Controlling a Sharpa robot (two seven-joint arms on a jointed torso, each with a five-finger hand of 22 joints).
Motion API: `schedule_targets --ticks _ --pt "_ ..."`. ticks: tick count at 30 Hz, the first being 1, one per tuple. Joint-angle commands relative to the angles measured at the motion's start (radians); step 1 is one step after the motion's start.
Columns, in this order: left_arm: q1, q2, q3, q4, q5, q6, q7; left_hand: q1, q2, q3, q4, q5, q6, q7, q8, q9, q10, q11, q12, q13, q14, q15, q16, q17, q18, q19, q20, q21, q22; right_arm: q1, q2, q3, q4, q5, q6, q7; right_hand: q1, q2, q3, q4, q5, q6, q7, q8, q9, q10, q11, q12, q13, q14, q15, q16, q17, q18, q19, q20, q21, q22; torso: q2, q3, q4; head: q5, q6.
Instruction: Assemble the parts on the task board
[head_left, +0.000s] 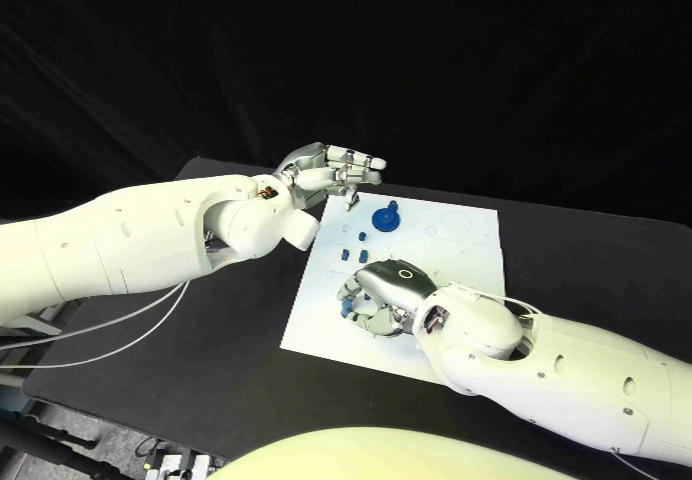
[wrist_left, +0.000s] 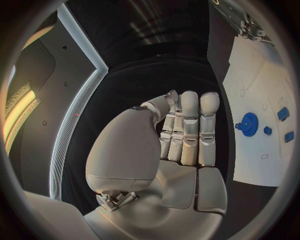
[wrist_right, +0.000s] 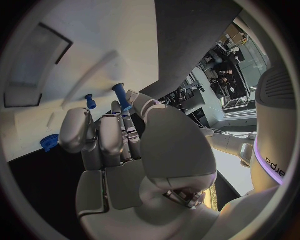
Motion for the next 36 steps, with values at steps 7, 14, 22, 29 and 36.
schedule_targets --ticks 7,14,22,29,36 --pt "0.001 -0.005 0.0 0.003 -0.004 0.019 0.001 -0.001 0.013 0.0 -0.004 0.006 -0.005 0.0 0.005 0.0 -0.009 0.001 0.004 0.001 -0.006 -0.001 -0.002 -0.001 0.01 -0.006 -0.001 -0.006 -0.001 0.008 -0.084 0.006 0.087 0.009 -0.12 0.018 -0.009 -0.01 -0.038 0.001 -0.001 -0.039 -0.008 0.002 -0.008 -0.063 0.008 0.025 -0.003 -0.01 0.016 -0.055 -0.056 0.029 -0.049 0.007 -0.102 0.059 -0.001 -0.0009 -0.0007 -0.008 0.005" --pt "0.001 -0.015 0.0 0.005 -0.004 0.019 0.001 -0.001 0.013 0.0 -0.004 0.006 -0.005 0.0 0.005 0.0 -0.009 0.001 0.004 0.001 -0.006 -0.001 -0.002 -0.001 0.01 -0.006 -0.001 -0.006 -0.001 0.063 -0.26 0.017 0.195 0.209 -0.235 0.032 -0.076 0.029 -0.063 0.073 -0.014 0.012 -0.007 0.027 0.003 0.043 -0.019 0.126 0.026 0.0 -0.004 -0.057 -0.066 0.028 -0.031 -0.004 -0.091 0.06 -0.005 -0.0041 -0.0054 -0.048 0.024" --pt "0.001 -0.028 -0.005 0.008 -0.004 0.016 0.001 -0.001 0.013 -0.001 -0.004 0.006 -0.005 0.0 0.005 0.0 -0.009 0.001 0.006 0.002 -0.006 -0.001 -0.002 -0.001 0.01 -0.006 -0.001 -0.006 -0.001 0.116 -0.468 0.014 0.256 0.417 -0.107 -0.085 -0.13 0.014 -0.211 0.117 0.018 0.098 -0.069 0.096 0.046 0.338 -0.093 0.79 0.634 0.067 -0.056 0.163 0.14 -0.034 0.112 -0.065 0.247 0.188 -0.017 -0.0096 -0.0254 -0.132 0.05" --pt "0.001 -0.028 -0.013 0.006 -0.004 0.018 0.002 -0.001 0.013 -0.001 -0.004 0.006 -0.005 0.0 0.005 0.0 -0.009 0.001 0.006 0.002 -0.006 -0.001 -0.002 -0.001 0.01 -0.006 -0.001 -0.006 -0.001 0.097 -0.562 0.008 0.306 0.332 -0.12 -0.194 -0.155 0.047 -0.347 0.189 0.041 0.071 -0.062 0.162 0.127 0.397 -0.095 1.258 1.203 0.081 -0.063 0.282 0.261 -0.062 0.163 -0.064 0.402 0.244 -0.024 -0.009 -0.0355 -0.173 0.046" --pt "0.001 -0.026 -0.016 0.004 -0.004 0.019 0.002 -0.002 0.014 -0.001 -0.004 0.005 -0.004 0.0 0.006 0.0 -0.01 0.001 0.007 0.002 -0.007 -0.001 -0.002 -0.002 0.01 -0.006 -0.001 -0.007 -0.001 0.056 -0.563 0.002 0.313 0.263 -0.119 -0.298 -0.145 0.059 -0.419 0.221 0.064 0.051 -0.065 0.199 0.182 0.42 -0.095 1.307 1.276 0.086 -0.065 0.316 0.299 -0.072 0.179 -0.065 0.449 0.257 -0.027 -0.0093 -0.0386 -0.183 0.034"
